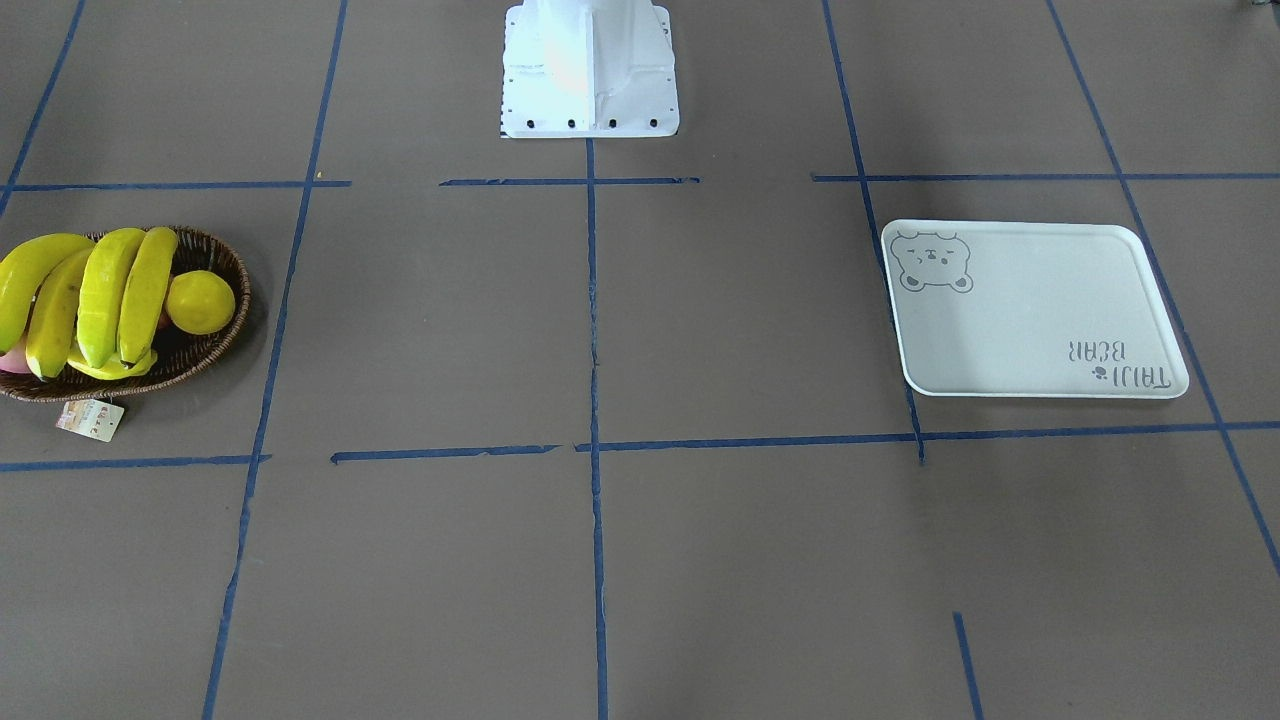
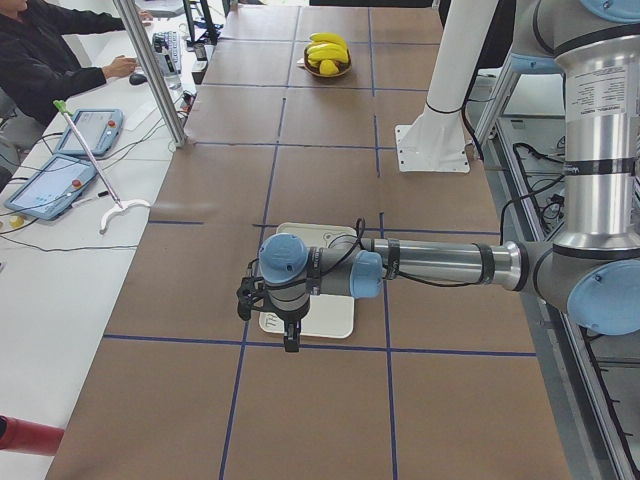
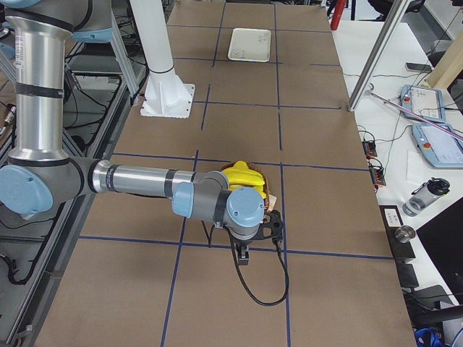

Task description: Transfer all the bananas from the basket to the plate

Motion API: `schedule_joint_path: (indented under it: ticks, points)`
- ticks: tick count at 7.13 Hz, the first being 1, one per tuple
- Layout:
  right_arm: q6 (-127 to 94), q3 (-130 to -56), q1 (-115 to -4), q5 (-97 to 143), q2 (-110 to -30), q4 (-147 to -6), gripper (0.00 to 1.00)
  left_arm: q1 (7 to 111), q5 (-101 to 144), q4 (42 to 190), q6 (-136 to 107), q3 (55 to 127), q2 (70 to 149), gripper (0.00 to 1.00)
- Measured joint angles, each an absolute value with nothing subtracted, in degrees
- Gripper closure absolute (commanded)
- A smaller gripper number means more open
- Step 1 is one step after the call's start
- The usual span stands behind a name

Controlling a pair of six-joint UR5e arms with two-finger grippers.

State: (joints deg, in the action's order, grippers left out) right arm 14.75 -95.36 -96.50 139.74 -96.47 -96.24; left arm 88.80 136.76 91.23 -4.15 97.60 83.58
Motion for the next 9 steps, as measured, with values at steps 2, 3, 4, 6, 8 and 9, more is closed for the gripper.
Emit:
schedule_joint_path:
  ticks: [2, 3, 4, 6, 8, 9]
  points:
    - [14.80, -96.52, -96.50, 139.71, -96.35, -96.22, 0.00, 88.84, 136.76, 91.23, -4.21, 97.74, 83.61, 0.00]
    - [14.77, -97.46, -96.42, 139.53, -96.18, -96.24, 0.00, 88.85, 136.76, 91.23, -4.22, 97.92, 83.62, 0.00]
    - [14.72, -97.97, -96.27, 139.23, -95.27, -96.31, 0.00, 88.85, 136.76, 91.23, -4.24, 98.14, 83.61, 0.00]
    - [14.65, -97.74, -96.21, 139.71, -94.12, -96.29, 0.00, 88.86, 136.76, 91.21, -4.30, 98.46, 83.59, 0.00]
    - [13.34, -101.19, -96.08, 141.31, -97.15, -96.19, 0.01, 88.86, 136.76, 91.16, -4.30, 98.55, 83.58, 0.00]
    - [10.23, -105.22, -95.97, 142.38, -99.94, -96.17, 0.01, 88.86, 136.76, 91.14, -4.31, 98.59, 83.58, 0.00]
